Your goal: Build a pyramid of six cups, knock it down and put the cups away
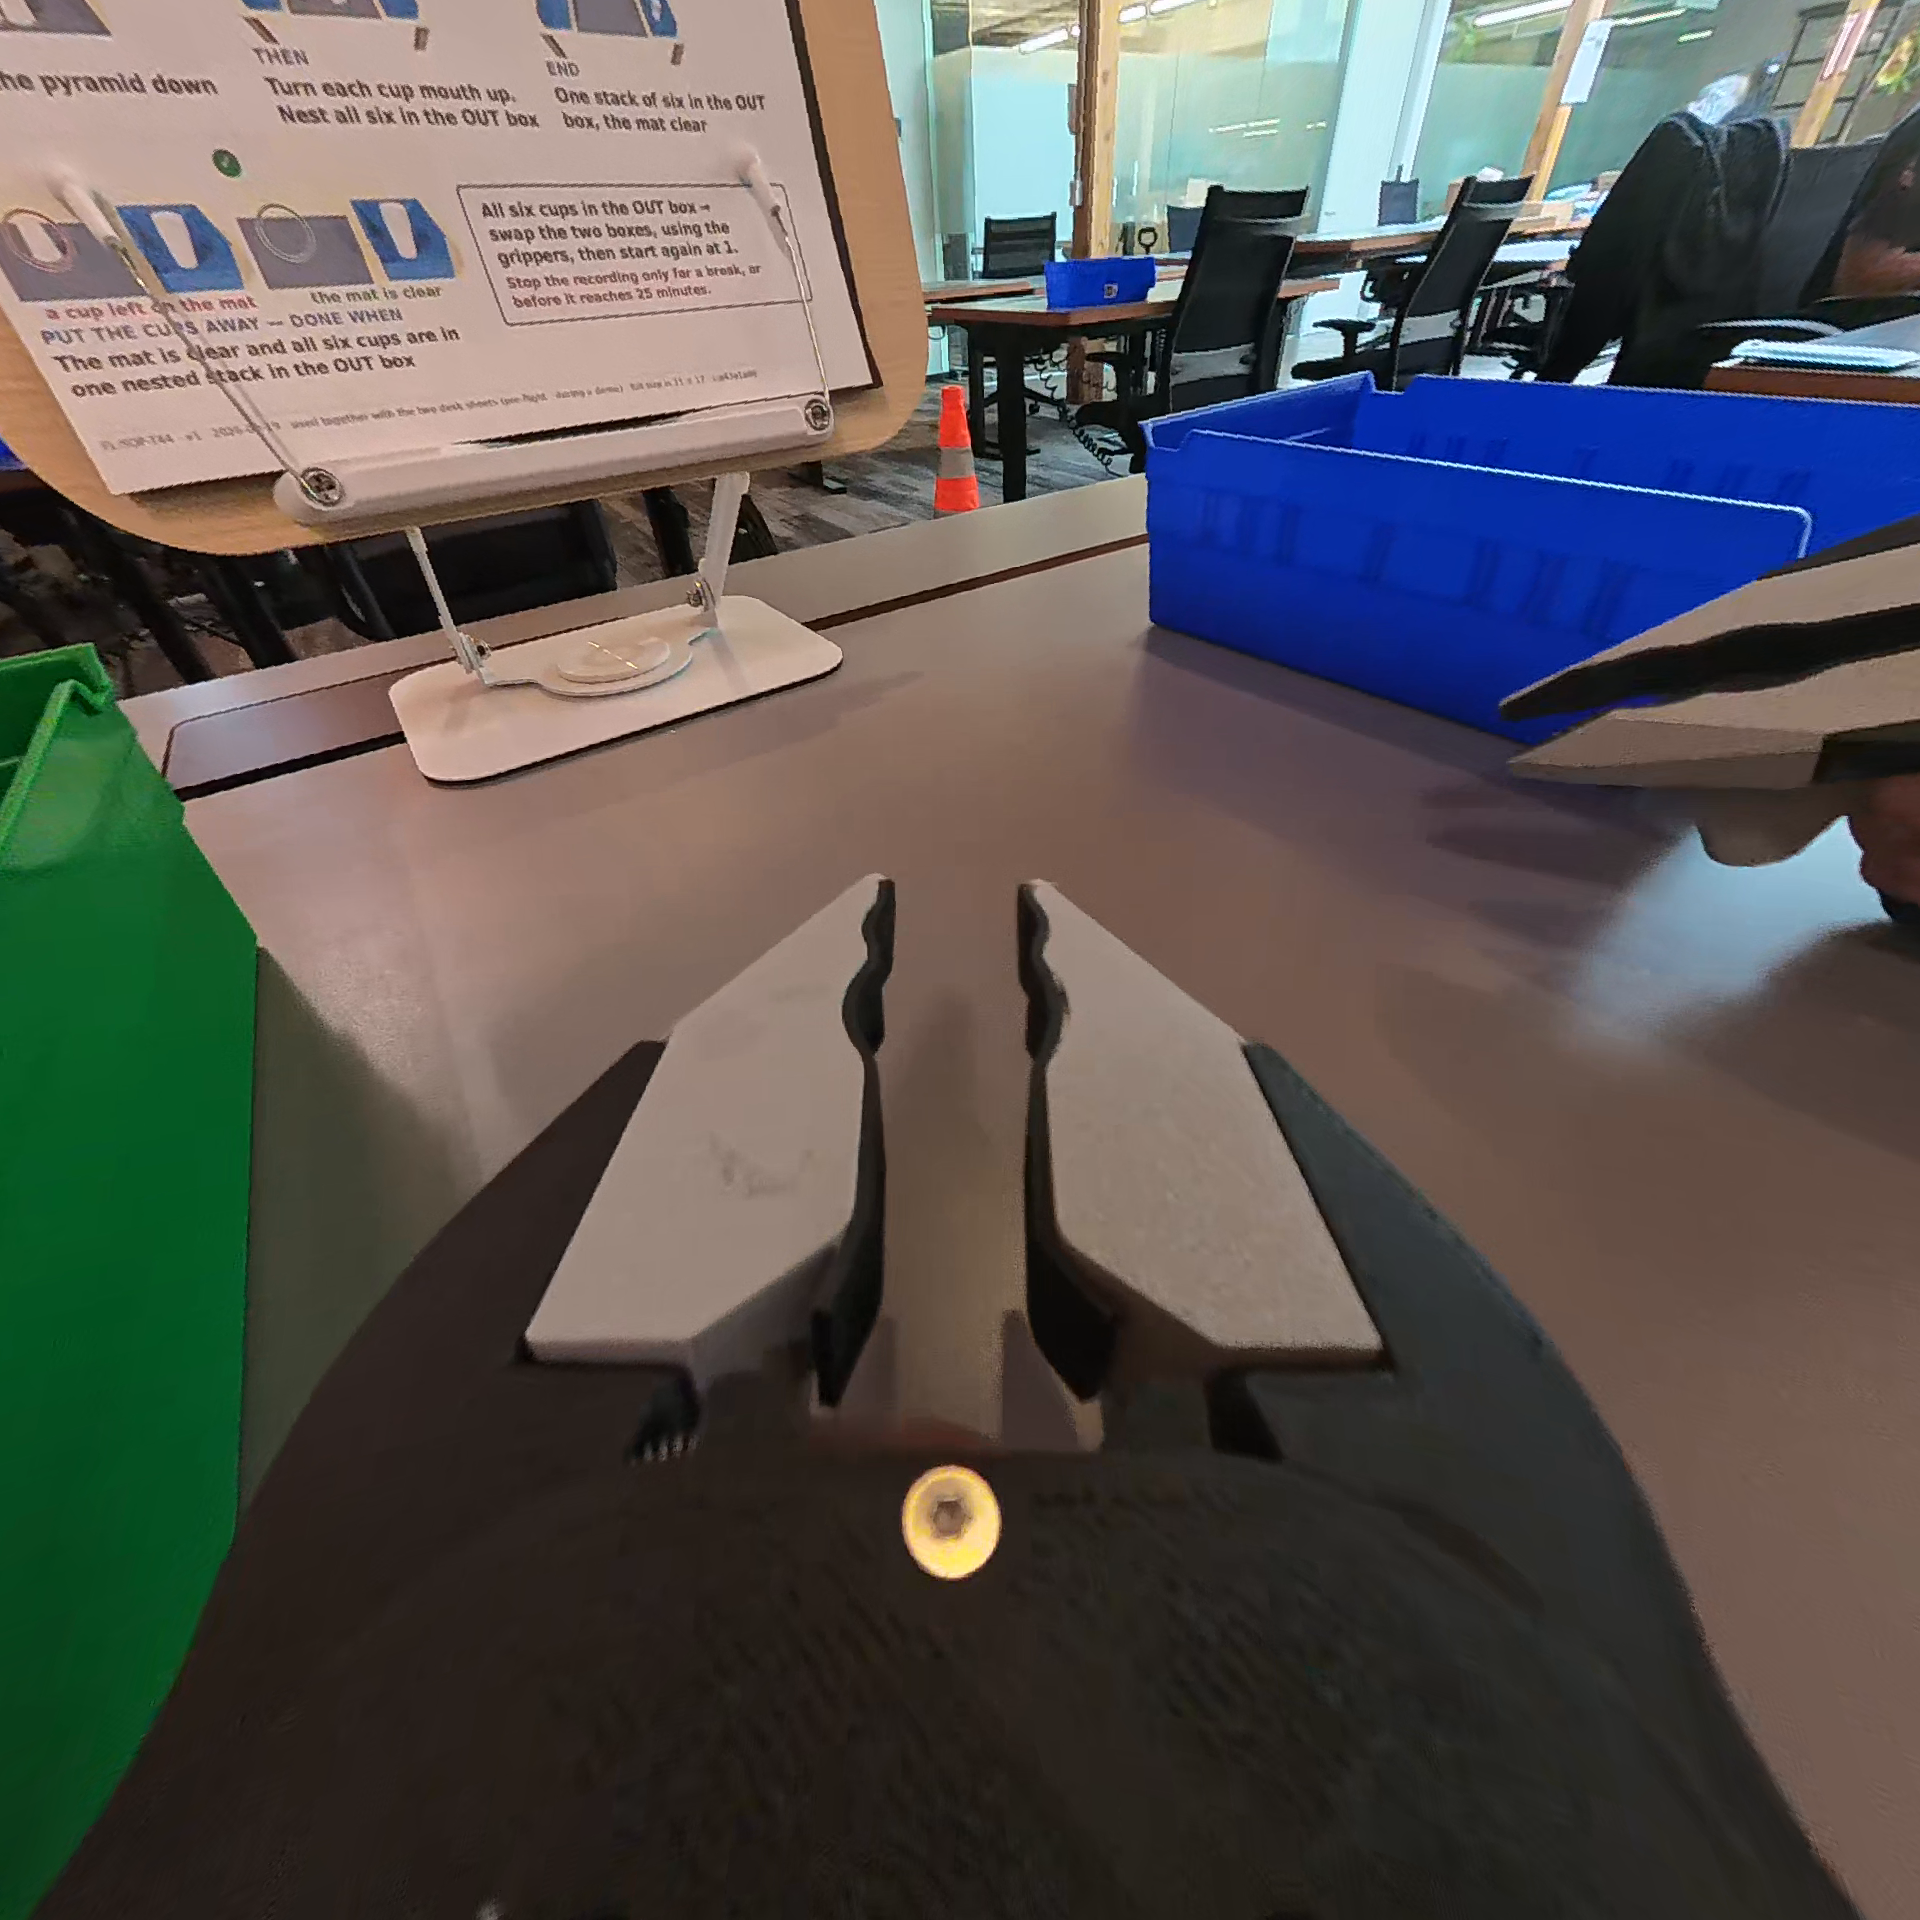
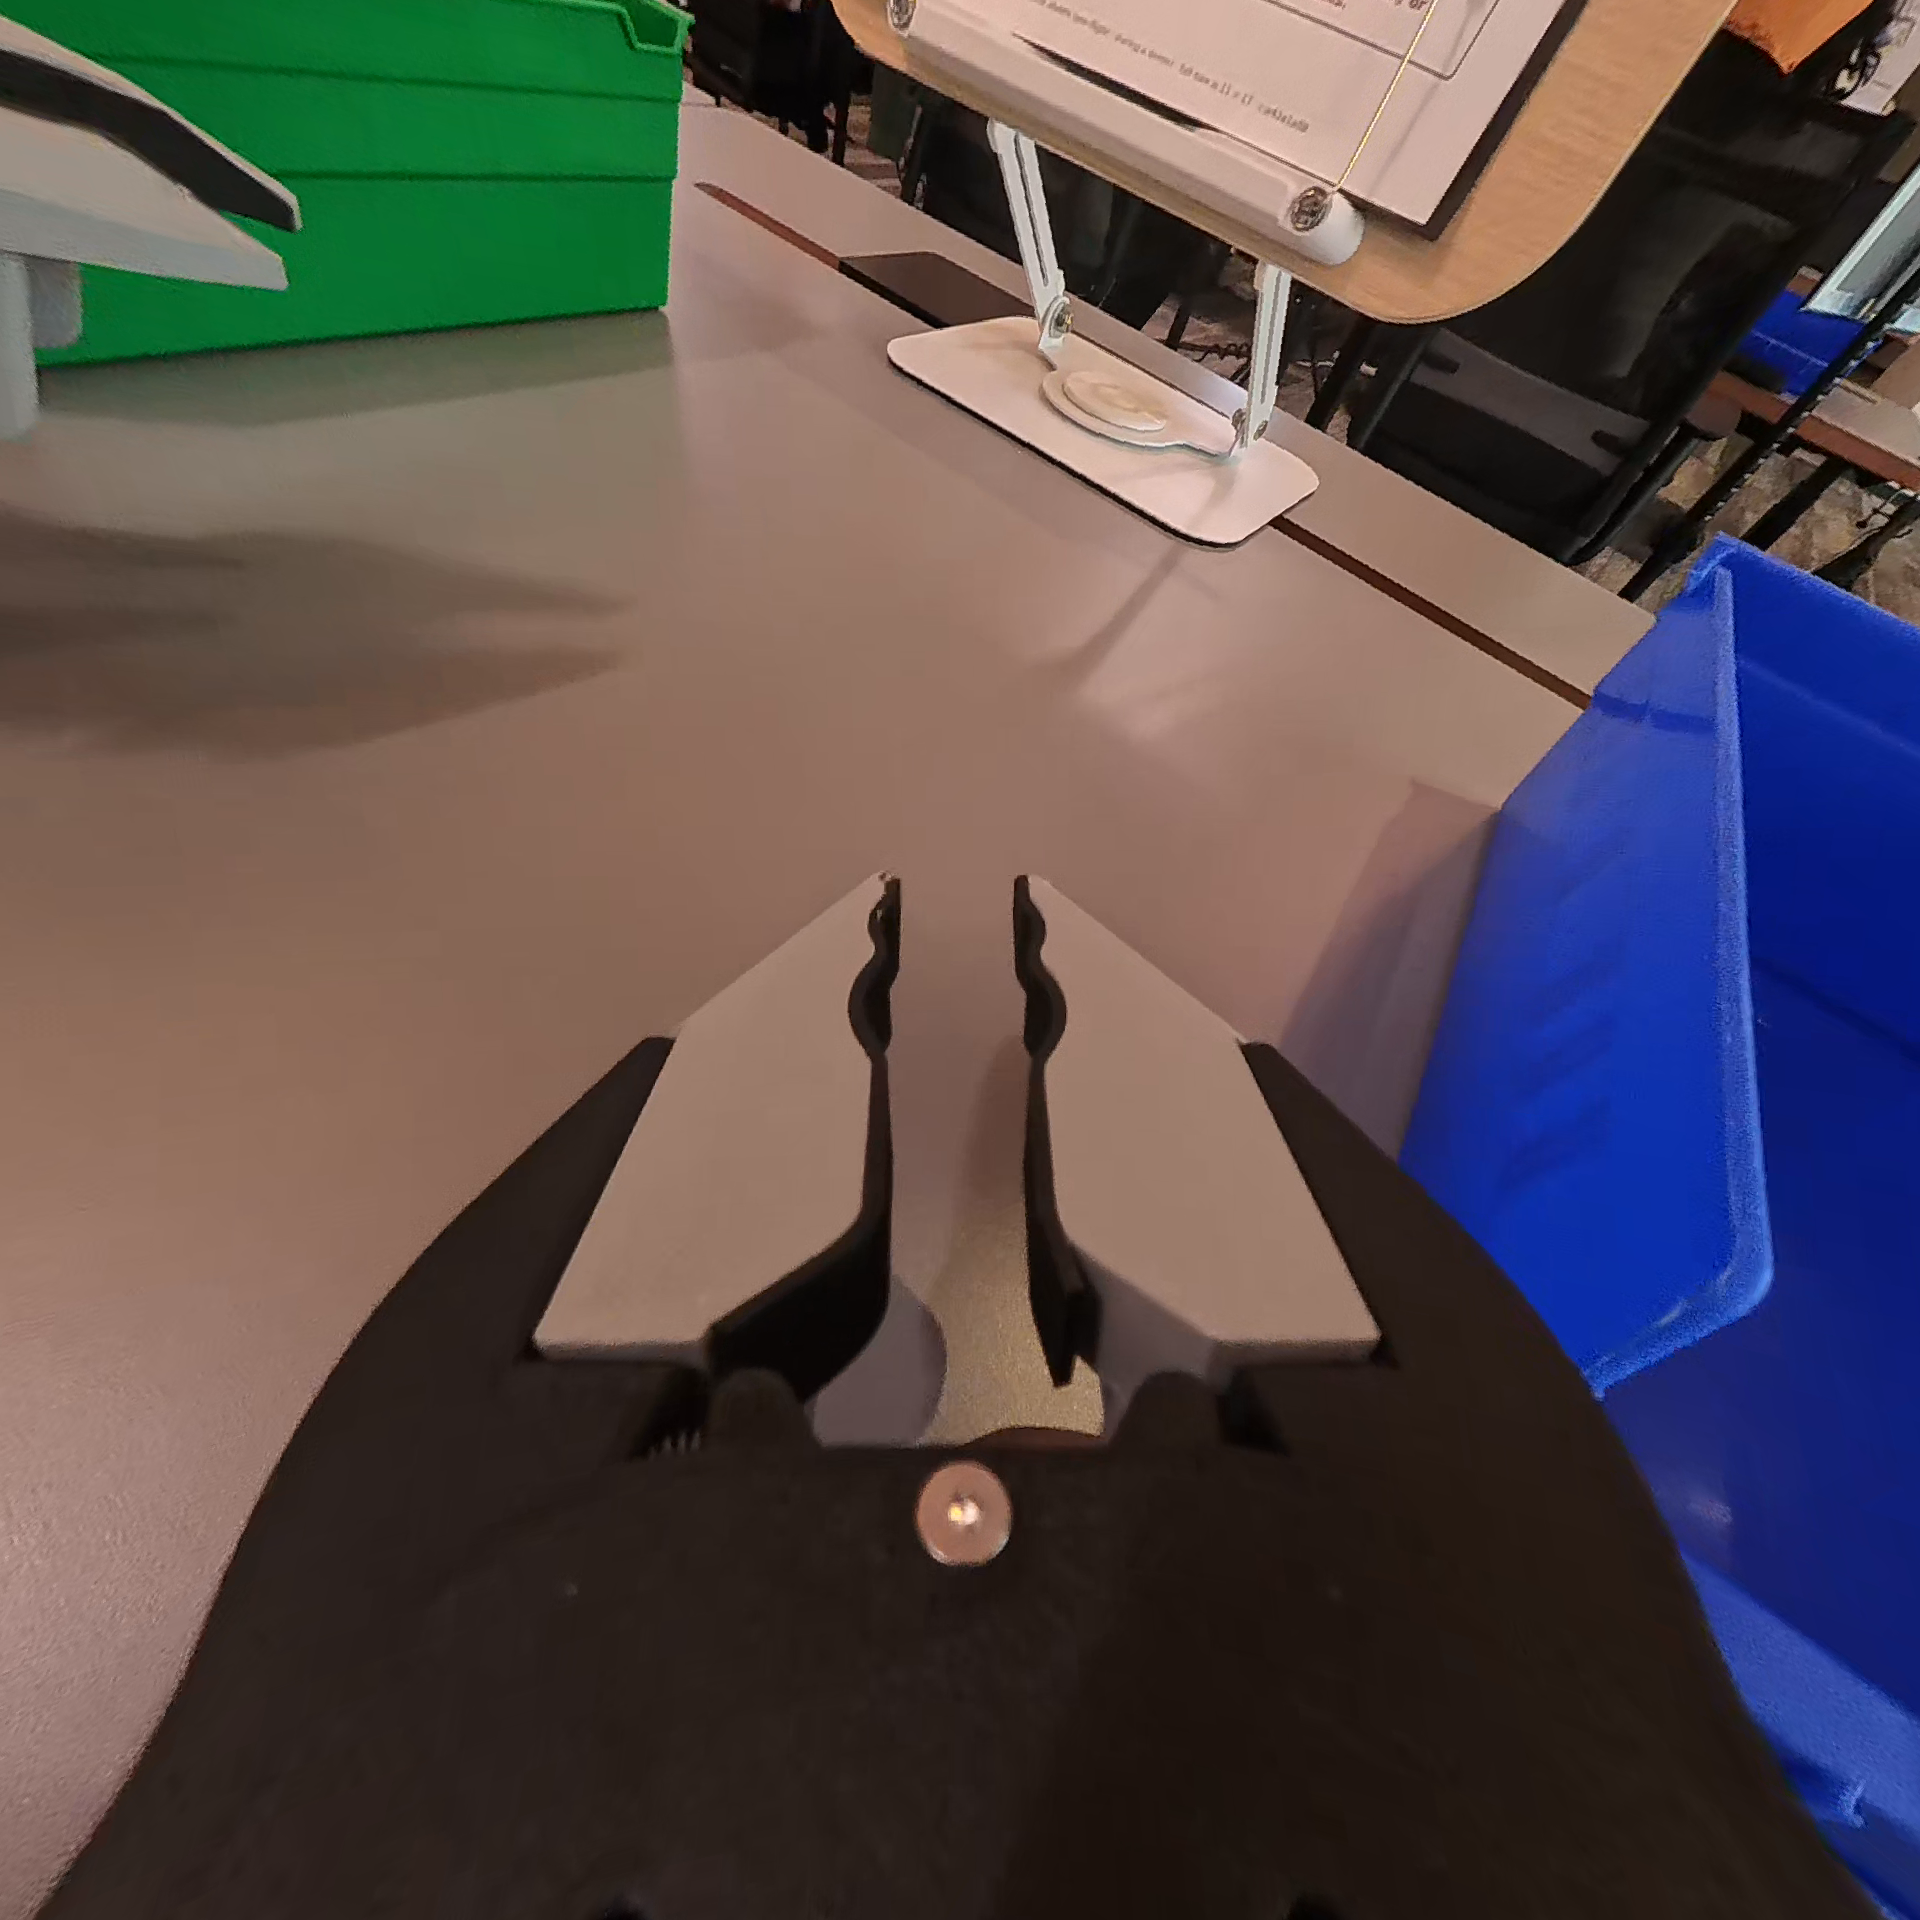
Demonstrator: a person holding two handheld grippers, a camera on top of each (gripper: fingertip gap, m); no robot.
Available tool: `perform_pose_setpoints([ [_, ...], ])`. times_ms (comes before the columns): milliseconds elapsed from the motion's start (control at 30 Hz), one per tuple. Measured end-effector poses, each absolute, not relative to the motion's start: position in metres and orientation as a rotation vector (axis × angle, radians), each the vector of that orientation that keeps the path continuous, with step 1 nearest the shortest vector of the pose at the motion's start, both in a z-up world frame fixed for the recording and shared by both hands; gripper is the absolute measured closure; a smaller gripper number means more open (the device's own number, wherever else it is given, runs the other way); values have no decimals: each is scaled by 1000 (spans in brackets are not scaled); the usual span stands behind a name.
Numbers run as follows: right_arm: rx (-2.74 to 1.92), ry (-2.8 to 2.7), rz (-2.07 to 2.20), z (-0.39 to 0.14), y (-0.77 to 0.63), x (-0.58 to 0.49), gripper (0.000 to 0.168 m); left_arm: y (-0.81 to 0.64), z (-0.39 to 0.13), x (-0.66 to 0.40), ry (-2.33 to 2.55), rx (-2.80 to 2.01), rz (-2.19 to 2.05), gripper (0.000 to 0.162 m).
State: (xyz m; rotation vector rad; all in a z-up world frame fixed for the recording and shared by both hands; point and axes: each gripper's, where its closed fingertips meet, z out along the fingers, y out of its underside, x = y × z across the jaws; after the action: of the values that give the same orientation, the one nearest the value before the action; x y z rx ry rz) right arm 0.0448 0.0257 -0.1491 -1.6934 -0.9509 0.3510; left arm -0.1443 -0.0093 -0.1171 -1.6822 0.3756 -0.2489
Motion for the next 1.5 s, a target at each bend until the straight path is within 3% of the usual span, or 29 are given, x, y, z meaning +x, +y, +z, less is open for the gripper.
perform_pose_setpoints([
  [400, -1725, -981, 316, -157, 27, 43, 135, -10, -119, -140, 408, -1692, -250, 131],
  [1500, -1709, -1041, 217, -163, 25, 39, 132, -10, -122, -134, 451, -1700, -236, 130],
])
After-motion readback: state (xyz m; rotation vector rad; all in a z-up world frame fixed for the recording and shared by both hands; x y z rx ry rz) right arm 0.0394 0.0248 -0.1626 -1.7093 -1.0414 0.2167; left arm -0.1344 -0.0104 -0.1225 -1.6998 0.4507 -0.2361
